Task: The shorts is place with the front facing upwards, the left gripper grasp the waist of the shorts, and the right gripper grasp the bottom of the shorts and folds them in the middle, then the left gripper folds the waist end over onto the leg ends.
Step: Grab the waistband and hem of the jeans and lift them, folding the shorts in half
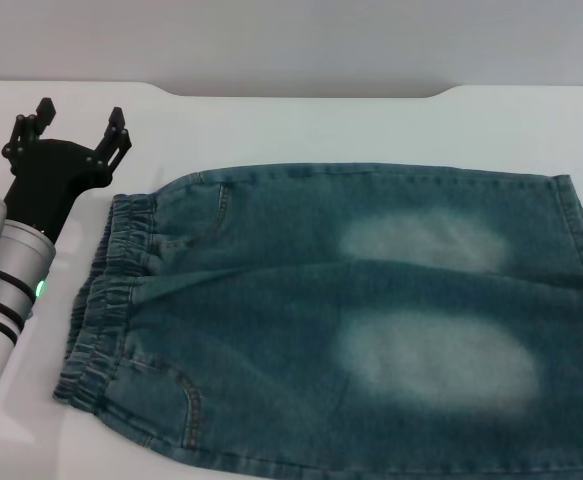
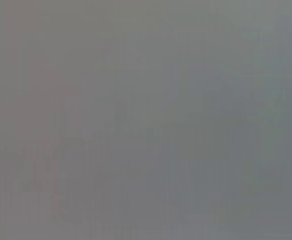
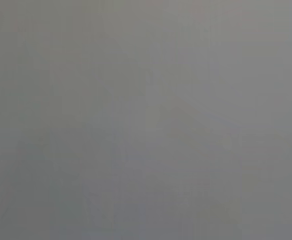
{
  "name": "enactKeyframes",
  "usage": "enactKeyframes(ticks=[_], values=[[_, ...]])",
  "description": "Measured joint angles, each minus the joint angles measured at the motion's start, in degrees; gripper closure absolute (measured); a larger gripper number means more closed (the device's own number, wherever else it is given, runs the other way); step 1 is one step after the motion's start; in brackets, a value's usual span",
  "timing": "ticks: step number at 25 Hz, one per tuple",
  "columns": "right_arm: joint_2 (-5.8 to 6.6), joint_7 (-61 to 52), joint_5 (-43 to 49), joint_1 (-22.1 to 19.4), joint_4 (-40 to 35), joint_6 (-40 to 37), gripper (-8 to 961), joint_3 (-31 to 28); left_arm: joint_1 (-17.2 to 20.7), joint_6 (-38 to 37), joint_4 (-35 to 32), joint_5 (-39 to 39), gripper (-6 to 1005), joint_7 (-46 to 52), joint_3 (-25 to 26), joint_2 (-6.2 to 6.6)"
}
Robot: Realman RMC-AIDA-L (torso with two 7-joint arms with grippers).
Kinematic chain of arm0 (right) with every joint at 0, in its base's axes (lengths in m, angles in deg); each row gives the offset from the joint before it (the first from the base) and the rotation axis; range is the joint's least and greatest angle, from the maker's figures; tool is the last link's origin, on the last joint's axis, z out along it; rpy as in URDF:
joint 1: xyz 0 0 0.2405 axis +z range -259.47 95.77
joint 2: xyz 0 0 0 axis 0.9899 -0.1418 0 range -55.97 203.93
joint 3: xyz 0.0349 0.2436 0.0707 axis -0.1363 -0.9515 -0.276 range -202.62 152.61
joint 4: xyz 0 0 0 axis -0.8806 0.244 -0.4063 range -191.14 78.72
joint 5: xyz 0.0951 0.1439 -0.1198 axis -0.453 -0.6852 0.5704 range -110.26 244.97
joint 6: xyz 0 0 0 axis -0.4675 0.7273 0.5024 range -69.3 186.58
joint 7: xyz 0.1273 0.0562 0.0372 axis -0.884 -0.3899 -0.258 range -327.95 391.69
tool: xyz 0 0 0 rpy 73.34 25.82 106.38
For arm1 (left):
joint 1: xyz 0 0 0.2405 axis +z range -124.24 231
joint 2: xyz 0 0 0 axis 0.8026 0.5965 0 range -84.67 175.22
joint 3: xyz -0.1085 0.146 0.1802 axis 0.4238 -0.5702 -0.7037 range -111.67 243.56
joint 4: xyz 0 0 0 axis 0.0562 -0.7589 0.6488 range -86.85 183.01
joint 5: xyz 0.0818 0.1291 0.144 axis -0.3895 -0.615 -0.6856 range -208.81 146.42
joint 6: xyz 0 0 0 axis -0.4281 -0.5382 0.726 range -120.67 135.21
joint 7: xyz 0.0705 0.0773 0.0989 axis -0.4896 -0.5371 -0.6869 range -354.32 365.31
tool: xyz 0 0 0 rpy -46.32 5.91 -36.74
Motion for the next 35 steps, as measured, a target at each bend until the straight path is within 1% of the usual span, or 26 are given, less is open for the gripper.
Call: enactKeyframes(ticks=[4,9,10,11,13,15,16,17,19,20,21,22,24,25,26,27,28,30,31,33,34,35], values=[[0.28,-2.70,0.00,-0.63,1.21,0.36,228,-0.01,0.00,-0.19,0.18,0.01,163,-0.02,-0.02,0.07],[0.39,-3.19,0.00,-1.27,1.33,-0.01,229,-0.17,0.38,-1.79,0.71,0.03,164,0.00,-0.06,0.10],[0.68,-4.90,0.01,-2.10,2.69,0.38,229,-0.17,0.59,-1.34,1.58,0.02,164,0.13,-0.16,0.21],[0.68,-4.90,0.01,-2.10,2.69,0.38,229,-0.17,0.89,-0.14,3.05,0.00,164,0.17,-0.29,0.41],[1.55,-7.80,0.16,-2.93,5.25,2.49,229,-0.17,1.22,3.59,6.82,-0.08,165,-0.82,-0.18,0.95],[3.36,-10.27,0.34,-4.06,9.82,7.00,229,-0.18,1.32,6.43,9.82,-0.46,165,-2.71,0.57,1.41],[4.57,-10.79,0.60,-4.97,13.10,10.46,229,-0.15,1.62,8.76,12.80,-1.20,165,-4.25,1.52,1.98],[6.21,-10.88,1.01,-6.32,17.41,14.60,229,-0.29,2.31,11.66,16.18,-2.17,165,-5.43,2.86,2.64],[10.11,-9.25,2.61,-9.97,29.94,26.66,230,-1.88,4.19,19.17,24.06,-5.03,166,-7.19,6.98,4.03],[11.79,-7.31,3.48,-11.96,37.91,35.05,230,-3.84,6.06,28.48,31.73,-8.98,166,-8.59,12.63,4.47],[12.21,-5.75,4.20,-13.25,42.45,41.12,230,-5.99,6.06,28.48,31.73,-8.98,166,-8.59,12.63,4.47],[12.46,-3.83,5.23,-14.68,48.53,48.60,230,-8.84,7.01,34.21,36.38,-11.47,166,-9.50,16.66,4.20],[11.56,-1.50,8.10,-16.94,58.63,60.79,229,-15.07,8.31,45.33,43.81,-15.18,166,-11.64,23.38,2.69],[9.59,-0.89,12.06,-18.37,68.05,74.48,229,-20.86,8.90,53.40,48.34,-17.07,166,-13.38,27.39,1.54],[9.59,-0.89,12.06,-18.37,68.05,74.48,228,-20.86,9.01,60.96,51.96,-17.72,166,-14.48,30.79,0.94],[8.44,-0.83,13.87,-18.68,72.35,81.69,228,-23.54,8.95,68.15,55.06,-18.05,166,-15.23,33.53,0.56],[7.79,-0.79,14.79,-18.56,74.76,86.94,229,-25.10,8.53,74.41,57.59,-18.02,166,-15.60,35.79,0.52],[6.33,-0.74,16.12,-17.68,79.49,98.98,230,-28.80,7.75,83.11,60.95,-17.87,166,-15.63,38.18,0.65],[5.82,-0.63,16.29,-17.15,80.78,103.48,230,-30.30,7.55,87.93,63.23,-17.93,166,-15.32,39.53,0.65],[4.74,0.44,16.31,-16.05,82.76,111.25,229,-32.96,7.50,96.41,67.64,-19.36,166,-14.08,42.06,0.64],[4.38,1.57,15.84,-15.55,83.41,114.39,229,-34.08,7.27,100.00,69.31,-20.77,166,-13.16,42.94,0.61],[4.16,2.87,15.32,-15.14,83.94,117.34,229,-35.13,6.71,105.48,71.50,-23.36,166,-11.44,44.04,0.57]])
